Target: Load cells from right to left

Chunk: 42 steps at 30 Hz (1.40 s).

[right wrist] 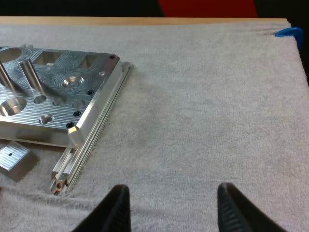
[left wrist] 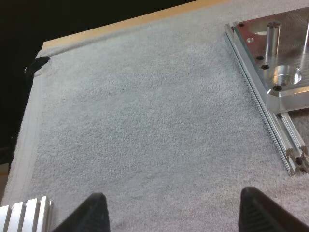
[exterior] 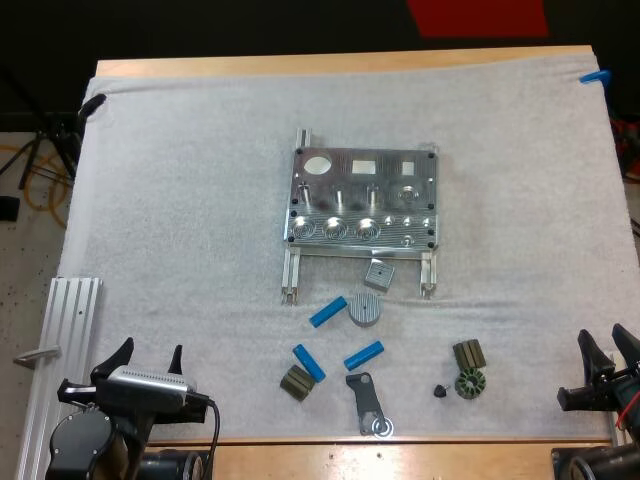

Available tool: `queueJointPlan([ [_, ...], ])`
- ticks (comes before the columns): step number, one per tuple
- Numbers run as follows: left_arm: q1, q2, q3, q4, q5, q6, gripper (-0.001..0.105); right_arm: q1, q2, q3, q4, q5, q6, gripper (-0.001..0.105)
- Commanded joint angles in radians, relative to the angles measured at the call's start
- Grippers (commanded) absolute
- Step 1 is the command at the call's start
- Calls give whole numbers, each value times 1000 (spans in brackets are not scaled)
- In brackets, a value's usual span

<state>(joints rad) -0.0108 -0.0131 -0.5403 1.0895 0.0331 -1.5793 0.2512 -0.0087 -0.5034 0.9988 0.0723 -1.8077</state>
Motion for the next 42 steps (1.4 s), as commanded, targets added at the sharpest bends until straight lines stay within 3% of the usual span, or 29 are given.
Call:
queueJointPlan([
  [1, 0, -138, -1, -11, 1, -1, 57, -4, -44, -3, -9, -2, 2, 42],
  [27, 0, -138, -1, -11, 5, -1, 57, -4, -44, -3, -9, -2, 2, 42],
  [35, 0, -121, -1, -11, 115, 33, 57, -4, -44, -3, -9, -2, 2, 42],
  [42, 0, -10, -1, -11, 183, 65, 57, -4, -38, -6, -9, -5, 2, 42],
])
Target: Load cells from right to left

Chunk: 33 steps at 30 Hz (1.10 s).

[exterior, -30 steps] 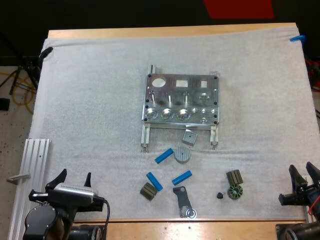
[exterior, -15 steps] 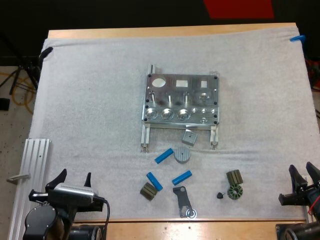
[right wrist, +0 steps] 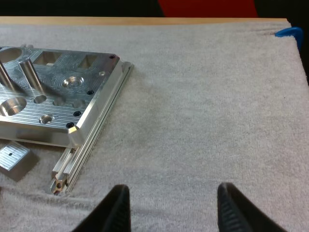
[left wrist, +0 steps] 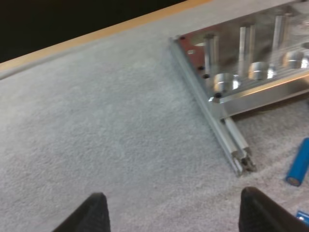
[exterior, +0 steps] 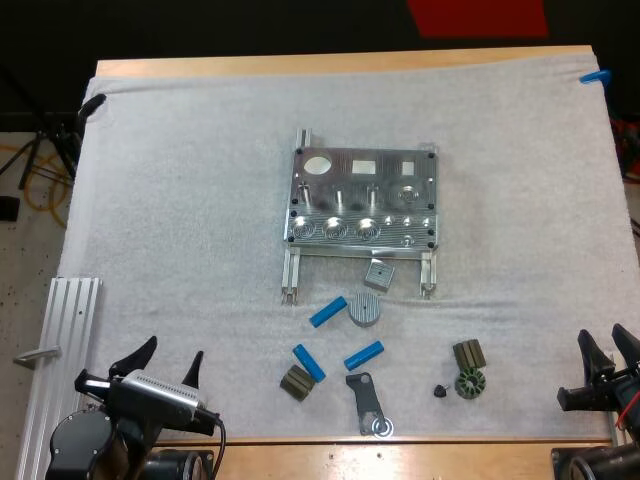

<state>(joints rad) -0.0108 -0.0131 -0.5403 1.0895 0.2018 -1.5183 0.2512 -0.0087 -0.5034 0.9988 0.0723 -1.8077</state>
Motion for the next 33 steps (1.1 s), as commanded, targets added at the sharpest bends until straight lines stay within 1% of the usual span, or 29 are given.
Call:
queueJointPlan([
  [1, 0, -1, -1, -11, 21, 6, 57, -4, -39, -6, -9, -5, 2, 42],
  [4, -3, 68, -8, -11, 24, 42, 57, -4, -30, -18, -5, -10, 2, 42],
  [7, -23, 134, -36, -11, 24, 67, 57, -4, 7, -47, 16, -35, 2, 42],
  [9, -50, 179, -67, -11, 24, 108, 57, -4, 51, -76, 37, -56, 4, 42],
  [10, -58, 187, -73, -11, 24, 115, 57, -4, 60, -81, 38, -59, 4, 42],
  [13, -103, 253, -110, -11, 19, 161, 57, -4, 127, -113, 38, -112, 15, 42],
  [15, -138, 304, -137, -11, 19, 177, 57, -4, 182, -139, 38, -163, 36, 42],
  [20, -215, 411, -184, -11, 15, 231, 57, -4, 306, -198, 38, -277, 40, 42],
  [22, -240, 452, -200, -11, 12, 246, 57, -4, 355, -222, 38, -318, 57, 42],
  [24, -276, 499, -217, -11, 12, 267, 57, -4, 414, -255, 38, -382, 89, 42],
  [27, -323, 548, -227, -24, 12, 290, 57, -4, 485, -295, 38, -475, 111, 42],
  [31, -370, 604, -226, -66, 12, 290, 57, -4, 561, -340, 38, -532, 129, 42],
  [33, -395, 633, -226, -93, 12, 309, 57, -4, 599, -358, 38, -571, 129, 43],
])
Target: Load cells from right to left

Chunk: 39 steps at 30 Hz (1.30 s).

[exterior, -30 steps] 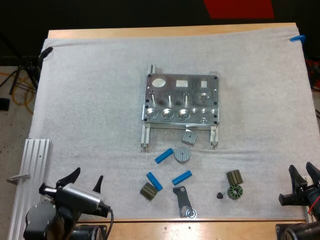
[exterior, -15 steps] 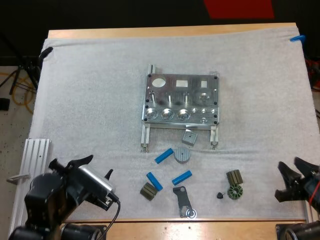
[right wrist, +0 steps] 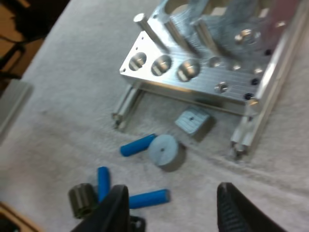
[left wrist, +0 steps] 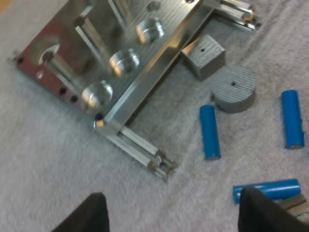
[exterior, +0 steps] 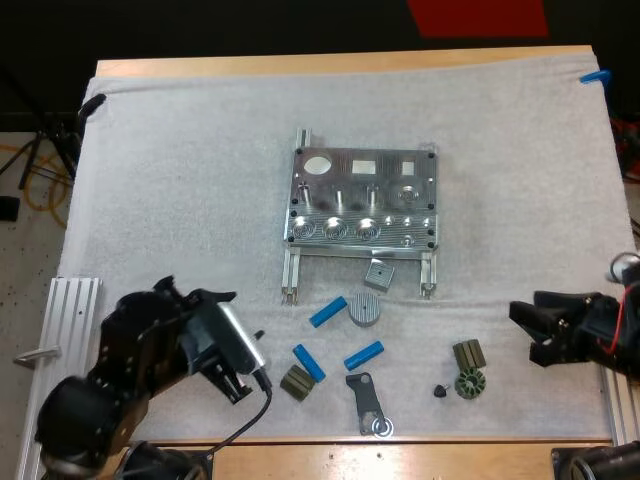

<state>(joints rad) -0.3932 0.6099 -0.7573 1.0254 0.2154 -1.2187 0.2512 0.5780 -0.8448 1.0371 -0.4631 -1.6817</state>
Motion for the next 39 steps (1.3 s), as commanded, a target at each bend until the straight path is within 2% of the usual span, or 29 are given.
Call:
queueJointPlan([
  [1, -22, 19, -9, -38, -2, 17, 57, -4, 23, -19, -1, -52, 3, 45],
  [3, -46, 55, -9, -72, -12, 32, 57, -4, 55, -26, -1, -75, 7, 49],
  [8, -75, 151, -9, -136, -24, 32, 57, -4, 112, -25, -1, -127, 20, 50],
  [25, -87, 519, -9, -269, -10, 32, 57, -4, 185, -25, -53, -145, 26, 50],
  [35, -200, 717, -9, -294, -38, 32, 57, -4, 185, -25, -76, -143, 47, 50],
  [39, -228, 780, -9, -298, -72, 26, 57, -4, 185, -25, -76, -143, 47, 50],
])
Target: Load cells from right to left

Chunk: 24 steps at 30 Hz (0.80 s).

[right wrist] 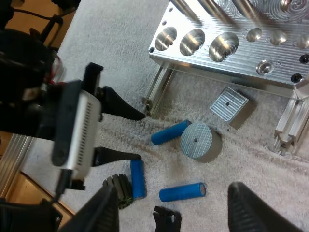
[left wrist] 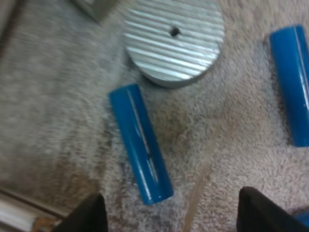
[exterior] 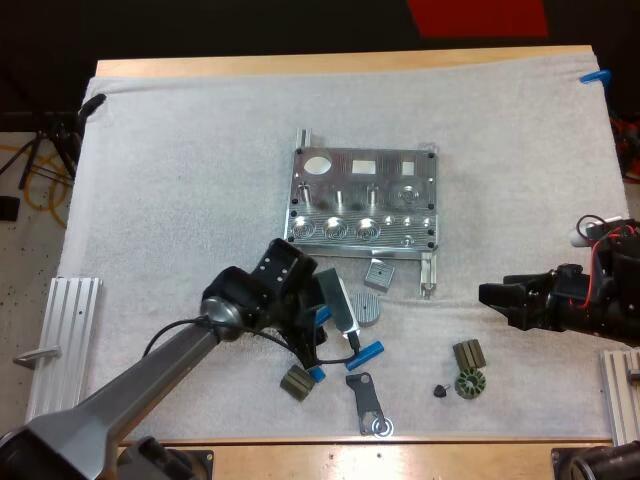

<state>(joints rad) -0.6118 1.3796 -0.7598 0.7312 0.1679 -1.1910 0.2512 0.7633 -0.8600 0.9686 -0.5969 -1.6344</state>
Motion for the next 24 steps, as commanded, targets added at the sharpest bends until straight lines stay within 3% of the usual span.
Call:
queueJointPlan([
  [1, -11, 19, -7, -7, -24, -4, 57, -4, 0, -10, -7, -10, 0, 50],
  [9, -10, 105, -7, -45, -22, -87, 57, -4, 0, -10, -7, -7, 0, 50],
  [20, -10, 121, -7, -86, -22, -117, 57, -4, 0, -10, -7, -7, 0, 50],
  [24, -10, 143, -7, -70, -22, -130, 51, -4, 0, -10, -7, -7, 0, 50],
])
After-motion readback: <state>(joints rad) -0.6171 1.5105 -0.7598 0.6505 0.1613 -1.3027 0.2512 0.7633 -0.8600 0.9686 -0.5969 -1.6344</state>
